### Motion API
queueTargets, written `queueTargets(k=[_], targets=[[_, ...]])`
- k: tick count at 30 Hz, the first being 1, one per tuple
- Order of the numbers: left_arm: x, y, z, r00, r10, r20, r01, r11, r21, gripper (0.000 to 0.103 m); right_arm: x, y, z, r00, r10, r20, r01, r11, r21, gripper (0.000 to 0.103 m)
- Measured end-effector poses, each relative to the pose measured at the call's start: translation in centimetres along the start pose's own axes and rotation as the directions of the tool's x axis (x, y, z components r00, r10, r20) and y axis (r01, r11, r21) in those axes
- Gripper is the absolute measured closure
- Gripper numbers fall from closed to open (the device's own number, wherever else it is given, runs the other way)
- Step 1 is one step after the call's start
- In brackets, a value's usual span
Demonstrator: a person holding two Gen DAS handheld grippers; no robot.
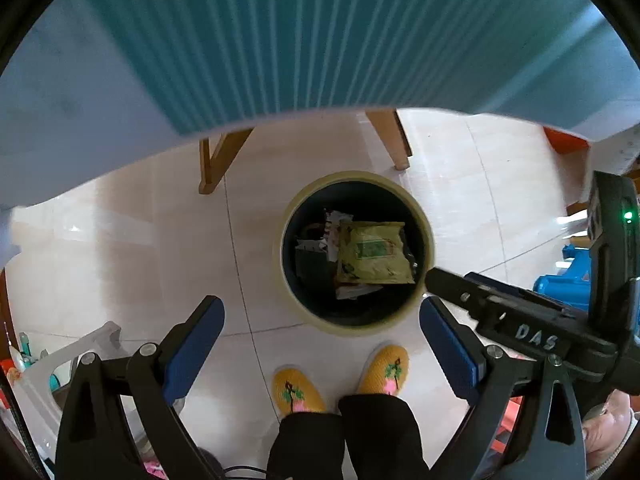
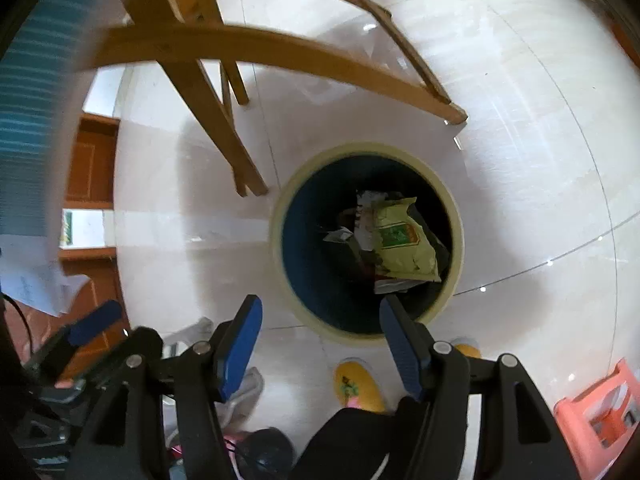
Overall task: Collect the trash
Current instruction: 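Raise both tools back up over the table, then grasp the black-and-white wrapper with the left tool while the right grasps the white carton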
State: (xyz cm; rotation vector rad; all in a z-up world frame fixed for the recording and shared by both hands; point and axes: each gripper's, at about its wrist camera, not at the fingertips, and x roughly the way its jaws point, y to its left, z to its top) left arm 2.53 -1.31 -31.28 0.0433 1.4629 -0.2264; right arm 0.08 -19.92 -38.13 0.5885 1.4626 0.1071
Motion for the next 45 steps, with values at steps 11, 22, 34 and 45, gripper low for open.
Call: queueTargets(k=[11,22,34,45], targets=[[-14.7,-2.1,-1.7,0.995,-0.052,0.083,0.048,0.998,0.048,0.006,-12.6,3.7,-3.0,0.992,0.072,0.106,-0.074,0.997,0.022,0.041],[-28.8,-3.5,0.1,0.956,-0.051,0.288,0.042,0.998,0.04,0.006,-25.8,8.9,-4.8,0.969,0.144,0.2,-0.129,0.988,-0.088,0.04],[-39.2,-6.7,2.8,0.873,-0.015,0.488,-0.002,0.999,0.034,0.006,-36.1,13.0,-2.4,0.922,0.219,0.321,-0.135,0.955,-0.263,0.039],[-42.6,-7.4,5.3,0.828,0.061,0.558,-0.047,0.998,-0.04,0.006,-39.8,14.4,2.3,0.895,0.251,0.368,-0.108,0.924,-0.368,0.039]])
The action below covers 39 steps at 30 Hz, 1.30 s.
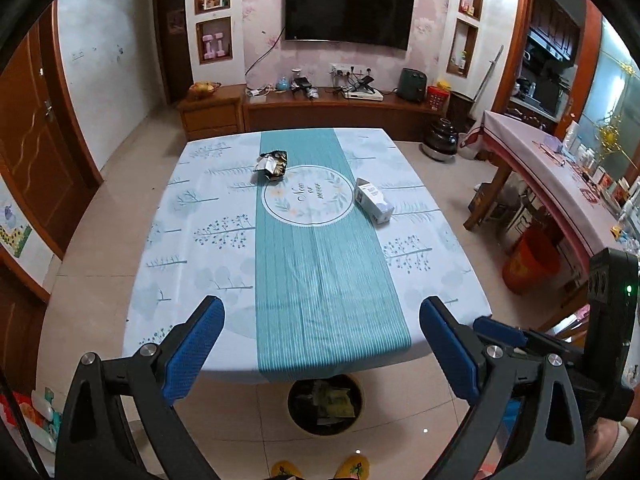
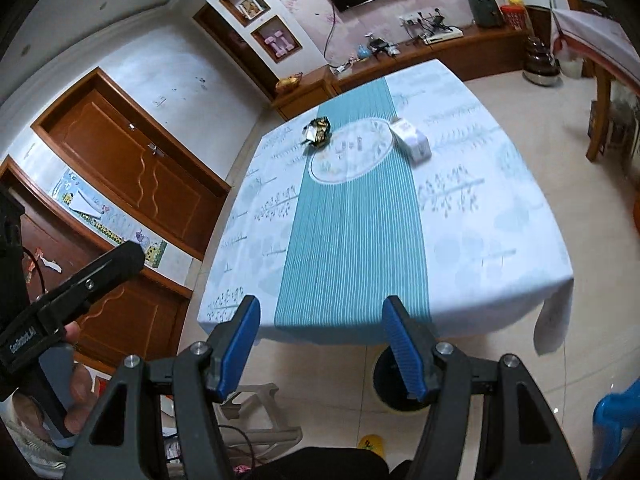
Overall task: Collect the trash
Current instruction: 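Grasp the black-and-white wrapper with the left tool while the right grasps the white carton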
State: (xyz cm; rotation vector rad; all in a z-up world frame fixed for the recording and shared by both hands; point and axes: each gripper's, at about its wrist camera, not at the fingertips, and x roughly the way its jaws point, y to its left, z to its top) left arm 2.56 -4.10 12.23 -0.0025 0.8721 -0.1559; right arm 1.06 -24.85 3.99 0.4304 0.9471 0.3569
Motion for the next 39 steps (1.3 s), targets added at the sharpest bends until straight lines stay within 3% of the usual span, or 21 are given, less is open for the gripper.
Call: queueTargets(k=[5,10,17,21,27,32,36,38,39], targets=[[2.4,0.8,1.1,0.998,0.034,-0.047,-0.035,0.999,-0.016,0.006,1.7,-0.6,2.0,1.0,-0.015,-0.004,0.015,1.0,-0.01,0.039],[6.6,2.8,3.1,0.993,-0.001,-0.117,-0.004,0.999,-0.04,0.007,4.0,-1.6,3.9,0.998,-0.052,-0.017,0.052,0.999,-0.001,0.039],[14.6,6.2,8.3,0.983,-0.037,-0.182,0.038,0.999,0.002,0.007,9.5,-2.8,9.3,0.984,-0.18,-0.02,0.18,0.984,-0.006,0.039],[21.0,8.8,12.7,0.97,-0.055,-0.236,0.067,0.997,0.041,0.007,13.9,-4.0,13.9,0.956,-0.293,-0.022,0.293,0.956,0.002,0.039],[30.2,12.1,18.2,0.951,-0.075,-0.3,0.095,0.994,0.055,0.007,22.0,-6.7,19.8,0.906,-0.412,-0.097,0.413,0.911,-0.002,0.039],[37.2,13.5,21.1,0.93,-0.095,-0.354,0.121,0.991,0.052,0.007,26.9,-8.6,22.3,0.852,-0.502,-0.149,0.502,0.864,-0.042,0.039],[41.6,13.6,22.7,0.903,-0.132,-0.409,0.16,0.987,0.034,0.007,30.0,-10.0,22.6,0.815,-0.532,-0.231,0.531,0.845,-0.07,0.04],[43.5,13.5,23.3,0.892,-0.135,-0.432,0.164,0.986,0.031,0.007,30.3,-10.0,22.7,0.809,-0.545,-0.221,0.544,0.836,-0.072,0.053],[44.4,13.5,23.7,0.887,-0.137,-0.441,0.166,0.986,0.03,0.007,30.4,-9.9,22.7,0.805,-0.555,-0.208,0.553,0.83,-0.076,0.065]])
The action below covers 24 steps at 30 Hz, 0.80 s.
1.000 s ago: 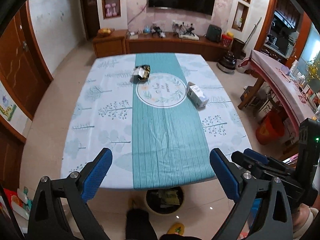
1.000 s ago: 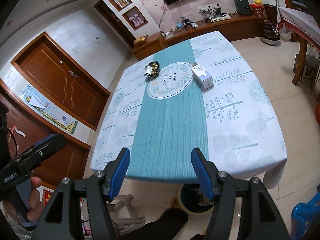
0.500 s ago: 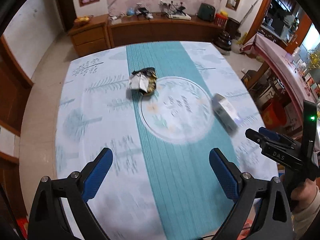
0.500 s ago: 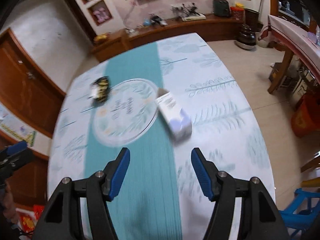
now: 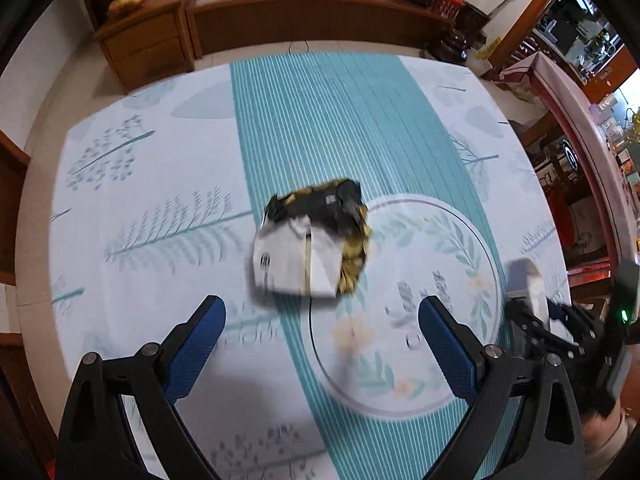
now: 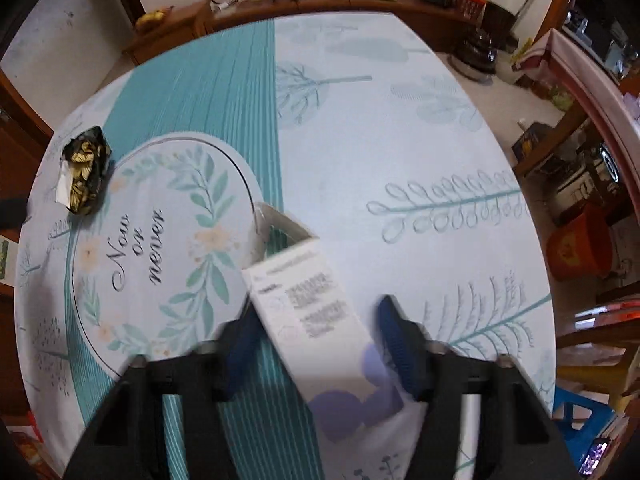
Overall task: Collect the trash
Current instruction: 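Grasp the black-and-white wrapper with the left tool while the right grasps the white carton, then carry the wrapper and white carton down over the bin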
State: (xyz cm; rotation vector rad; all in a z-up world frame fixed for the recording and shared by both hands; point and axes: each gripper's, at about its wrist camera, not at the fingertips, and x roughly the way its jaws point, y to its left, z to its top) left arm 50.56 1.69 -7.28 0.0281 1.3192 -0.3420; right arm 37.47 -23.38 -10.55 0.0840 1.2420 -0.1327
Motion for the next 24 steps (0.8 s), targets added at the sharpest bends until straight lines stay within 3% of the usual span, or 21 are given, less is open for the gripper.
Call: queueTargets(k=[9,10,12,16,24], targets=[[5.4,-0.3,3.7,0.995,0.069,-0.075,-0.068,0.998,0.015,0.007,0.3,1.3,1.0,1.0,-0.003,0.002,0.003,0.996,0.091,0.068],[5.8,-0.2,3.9,0.994,0.069,-0.079,-0.069,0.998,0.013,0.01,0.3,1.6,0.9,1.0,-0.003,0.003,0.002,0.995,0.095,0.068],[6.6,-0.3,4.1,0.995,0.057,-0.086,-0.056,0.998,0.014,0.031,0.3,2.0,0.8,1.0,-0.004,0.009,0.003,0.995,0.102,0.068],[6.9,-0.9,3.7,0.995,0.083,-0.057,-0.08,0.995,0.052,0.044,0.2,2.6,0.3,1.0,-0.007,0.019,0.005,0.994,0.108,0.068],[4.3,-3.1,-0.5,0.998,0.056,-0.02,-0.052,0.99,0.135,0.047,-1.2,3.1,-1.8,0.998,0.068,0.014,-0.07,0.987,0.144,0.069]])
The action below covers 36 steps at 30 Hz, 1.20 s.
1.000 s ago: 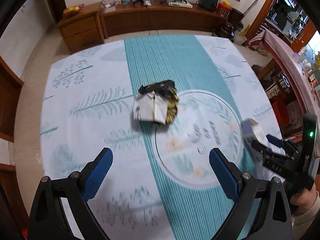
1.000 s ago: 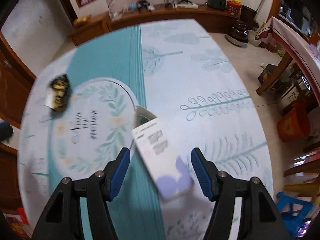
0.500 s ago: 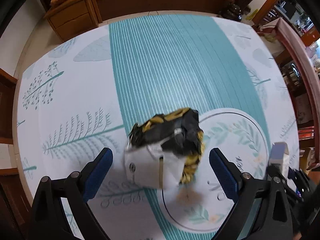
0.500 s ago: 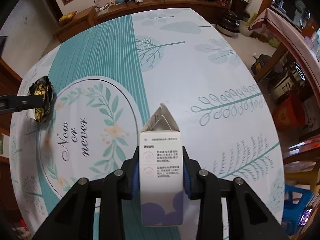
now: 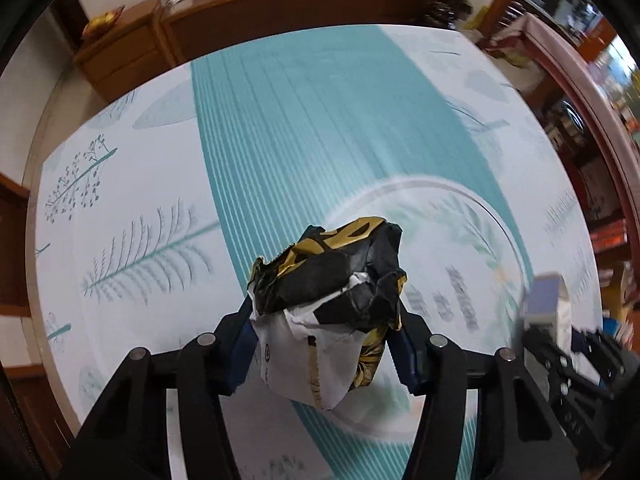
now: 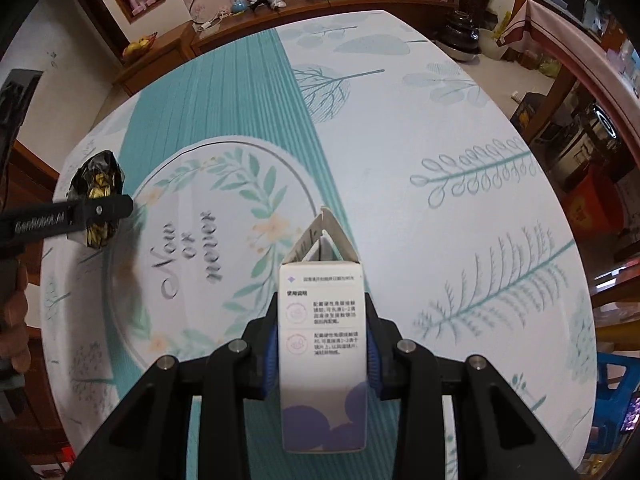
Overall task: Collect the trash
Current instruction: 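Carry the wrapper and white carton down over the bin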
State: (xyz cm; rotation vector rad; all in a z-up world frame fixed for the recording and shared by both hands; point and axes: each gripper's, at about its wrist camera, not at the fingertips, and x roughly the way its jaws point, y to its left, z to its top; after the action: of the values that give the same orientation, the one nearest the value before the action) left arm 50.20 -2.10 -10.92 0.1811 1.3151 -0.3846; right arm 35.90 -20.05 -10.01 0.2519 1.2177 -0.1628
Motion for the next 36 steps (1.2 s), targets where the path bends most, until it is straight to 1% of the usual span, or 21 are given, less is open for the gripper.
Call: queueTargets(k=[7,9,13,14,19,23,25,27,30,33,36], targets=[[-4.4,-4.0,-5.5,0.999,-0.017,0.034,0.014,0.997,0.082,0.047,-3.2,-0.2,-3.2,0.997,0.074,0.017,-0.074,0.997,0.021,0.069],[-5.9,-4.5,-6.9,0.999,-0.02,0.042,0.016,0.996,0.089,0.047,-4.3,-0.3,-4.2,0.995,0.098,0.021,-0.099,0.995,0.02,0.069],[-9.1,-6.6,-10.9,0.998,-0.011,0.063,0.005,0.995,0.095,0.047,-6.9,-0.7,-6.6,0.988,0.15,0.032,-0.15,0.989,0.007,0.069],[-9.9,-6.7,-11.6,0.998,-0.009,0.065,0.003,0.996,0.092,0.047,-7.7,-0.9,-7.3,0.985,0.169,0.036,-0.169,0.986,0.002,0.069],[-13.8,-10.1,-17.4,0.995,0.018,0.096,-0.025,0.997,0.068,0.047,-11.0,-2.2,-10.3,0.968,0.245,0.05,-0.243,0.969,-0.044,0.069],[-16.3,-13.3,-21.9,0.993,0.035,0.116,-0.038,0.999,0.021,0.047,-13.7,-4.0,-13.8,0.95,0.309,0.036,-0.304,0.948,-0.095,0.069],[-17.6,-15.4,-24.7,0.991,0.047,0.124,-0.046,0.999,-0.01,0.047,-14.9,-5.0,-15.5,0.945,0.326,0.027,-0.32,0.94,-0.119,0.069],[-18.2,-16.7,-26.6,0.991,0.053,0.126,-0.049,0.998,-0.033,0.047,-16.1,-6.1,-17.4,0.942,0.336,0.018,-0.33,0.932,-0.15,0.069],[-19.5,-19.4,-30.2,0.989,0.064,0.131,-0.056,0.996,-0.069,0.047,-17.7,-7.9,-20.3,0.933,0.359,-0.001,-0.354,0.918,-0.181,0.068],[-20.3,-21.8,-33.5,0.988,0.082,0.131,-0.071,0.994,-0.081,0.047,-19.1,-9.3,-23.0,0.928,0.374,-0.008,-0.366,0.905,-0.217,0.068],[-20.5,-23.7,-36.1,0.99,0.093,0.107,-0.085,0.993,-0.081,0.047,-20.3,-10.8,-25.4,0.922,0.386,-0.022,-0.38,0.895,-0.235,0.068]])
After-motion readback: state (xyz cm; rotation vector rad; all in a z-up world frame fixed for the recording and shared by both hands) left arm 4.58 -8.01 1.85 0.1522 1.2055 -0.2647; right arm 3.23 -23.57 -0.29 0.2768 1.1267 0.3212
